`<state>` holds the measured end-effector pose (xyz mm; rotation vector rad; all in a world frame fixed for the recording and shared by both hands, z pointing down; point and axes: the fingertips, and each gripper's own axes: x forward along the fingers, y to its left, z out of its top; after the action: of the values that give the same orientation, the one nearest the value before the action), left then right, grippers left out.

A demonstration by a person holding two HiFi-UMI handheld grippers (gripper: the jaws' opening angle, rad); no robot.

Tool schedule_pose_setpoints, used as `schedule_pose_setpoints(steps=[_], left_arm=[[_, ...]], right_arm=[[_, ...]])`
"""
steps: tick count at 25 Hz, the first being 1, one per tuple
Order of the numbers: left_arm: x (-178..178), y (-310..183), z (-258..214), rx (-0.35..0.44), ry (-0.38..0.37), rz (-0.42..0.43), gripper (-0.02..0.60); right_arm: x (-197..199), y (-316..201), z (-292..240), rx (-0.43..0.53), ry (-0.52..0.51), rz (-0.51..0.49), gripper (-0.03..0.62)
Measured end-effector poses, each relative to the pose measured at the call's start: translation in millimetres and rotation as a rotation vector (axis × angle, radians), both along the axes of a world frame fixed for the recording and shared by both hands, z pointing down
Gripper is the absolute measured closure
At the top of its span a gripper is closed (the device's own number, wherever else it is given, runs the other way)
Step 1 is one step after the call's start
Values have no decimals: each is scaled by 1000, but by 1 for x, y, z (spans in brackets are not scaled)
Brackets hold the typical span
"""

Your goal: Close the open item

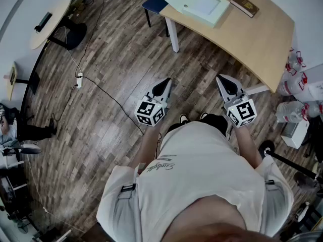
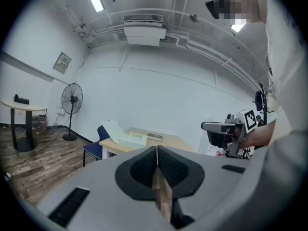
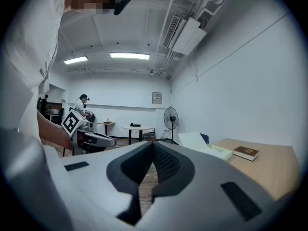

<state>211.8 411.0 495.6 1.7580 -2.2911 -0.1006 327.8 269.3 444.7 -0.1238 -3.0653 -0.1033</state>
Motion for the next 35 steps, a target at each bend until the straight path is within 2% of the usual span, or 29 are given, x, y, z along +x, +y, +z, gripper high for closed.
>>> schedule_pose_setpoints(steps=[5, 12, 17, 23, 29, 35], left_arm=[[2, -1, 4, -3, -9, 6, 566], [1, -9, 15, -11, 9, 13, 566], [-9, -19, 20, 0, 67, 13, 566], [-48, -51, 22, -38, 70, -4, 566], [-95, -102, 6, -64, 36, -16, 565], [-133, -148, -19, -61, -12, -31, 566]], right_arm=[[0, 1, -2, 1, -14, -1, 599], [8, -11, 13, -31, 23, 44, 599], [0, -25, 21, -48, 41, 67, 599], [-42, -41, 30, 33, 70, -2, 599], [-91, -92, 29, -21, 31, -12, 599], [-138, -138, 26, -11, 16, -35, 599]])
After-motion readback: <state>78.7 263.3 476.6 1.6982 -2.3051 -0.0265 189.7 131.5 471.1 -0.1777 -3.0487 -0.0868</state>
